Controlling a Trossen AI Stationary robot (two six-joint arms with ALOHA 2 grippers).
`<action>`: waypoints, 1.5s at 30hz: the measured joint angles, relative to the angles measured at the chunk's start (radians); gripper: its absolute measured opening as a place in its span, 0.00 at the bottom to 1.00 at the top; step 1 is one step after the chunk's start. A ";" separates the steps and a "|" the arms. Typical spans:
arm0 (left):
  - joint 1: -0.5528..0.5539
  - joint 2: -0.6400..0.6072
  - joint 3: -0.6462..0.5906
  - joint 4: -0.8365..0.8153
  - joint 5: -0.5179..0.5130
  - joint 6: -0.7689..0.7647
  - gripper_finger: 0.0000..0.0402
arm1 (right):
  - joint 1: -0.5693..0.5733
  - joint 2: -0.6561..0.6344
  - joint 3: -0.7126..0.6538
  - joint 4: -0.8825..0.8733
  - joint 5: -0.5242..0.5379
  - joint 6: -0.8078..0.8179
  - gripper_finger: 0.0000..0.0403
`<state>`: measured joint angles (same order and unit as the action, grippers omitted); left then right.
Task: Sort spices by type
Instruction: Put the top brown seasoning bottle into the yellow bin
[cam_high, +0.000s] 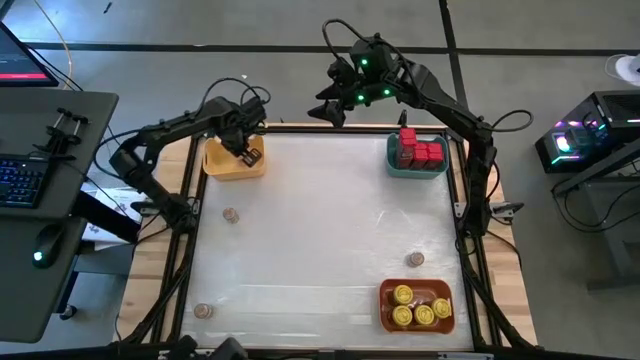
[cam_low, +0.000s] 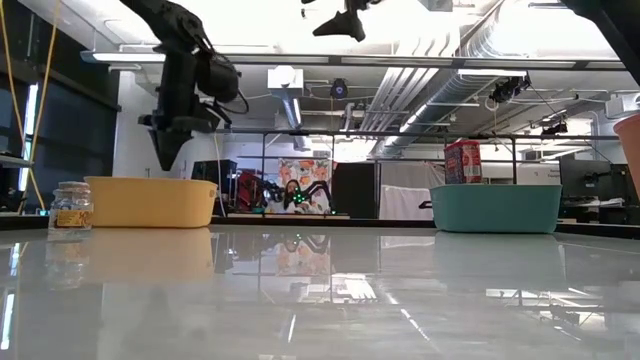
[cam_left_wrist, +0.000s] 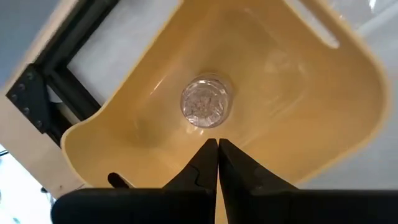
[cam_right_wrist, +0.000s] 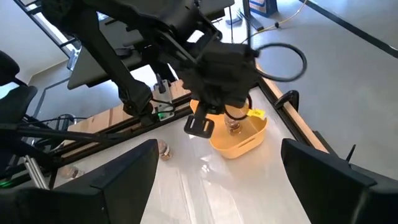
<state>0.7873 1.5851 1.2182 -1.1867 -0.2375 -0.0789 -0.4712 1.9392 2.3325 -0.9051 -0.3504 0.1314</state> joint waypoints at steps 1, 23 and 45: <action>0.003 0.014 0.000 -0.002 0.000 0.004 0.00 | 0.001 0.000 0.000 0.000 0.000 0.000 0.84; 0.021 0.112 -0.001 0.059 -0.078 0.097 0.00 | 0.001 0.000 0.000 -0.004 0.000 -0.008 0.84; 0.021 0.112 -0.002 0.067 -0.042 0.153 0.00 | 0.001 0.000 0.000 -0.010 0.000 -0.004 0.84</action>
<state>0.8078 1.6970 1.2167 -1.1194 -0.2794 0.0736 -0.4706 1.9392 2.3325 -0.9152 -0.3508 0.1276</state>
